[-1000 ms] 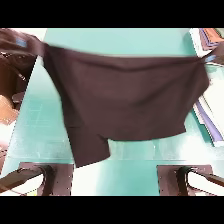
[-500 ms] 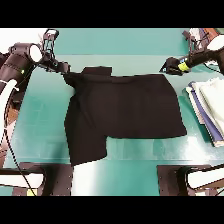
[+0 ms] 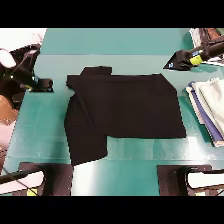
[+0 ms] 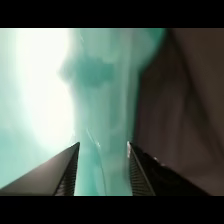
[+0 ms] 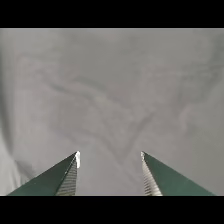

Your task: Fold the shirts.

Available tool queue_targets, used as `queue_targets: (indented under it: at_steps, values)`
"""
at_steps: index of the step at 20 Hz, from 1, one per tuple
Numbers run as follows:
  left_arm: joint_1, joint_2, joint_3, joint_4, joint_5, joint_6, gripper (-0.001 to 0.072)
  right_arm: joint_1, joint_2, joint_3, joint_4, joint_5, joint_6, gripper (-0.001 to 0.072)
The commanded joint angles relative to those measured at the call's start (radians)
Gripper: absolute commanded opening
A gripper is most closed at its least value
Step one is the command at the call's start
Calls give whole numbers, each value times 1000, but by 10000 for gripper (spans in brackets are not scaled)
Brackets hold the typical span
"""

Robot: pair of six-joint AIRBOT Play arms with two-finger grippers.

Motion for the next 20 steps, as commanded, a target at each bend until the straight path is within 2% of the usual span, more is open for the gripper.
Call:
queue_targets:
  at_steps: [1, 4, 8, 10, 20]
  values:
    - [29, 156, -251, -69, -2, 33, 371, 0, 81, 3, 7, 64, -12, 439]
    - [29, 245, -483, -145, 74, 33, 372, -2, 143, 2, 7, 87, -12, 439]
    - [29, 253, -640, -237, 192, 33, 373, -2, 198, 2, 6, 108, 10, 439]
    - [29, 253, -676, -282, 259, 34, 372, -2, 216, 3, 5, 107, 15, 439]
    - [-14, 253, -739, -365, 426, 40, 369, -2, 241, 2, 4, 107, 40, 439]
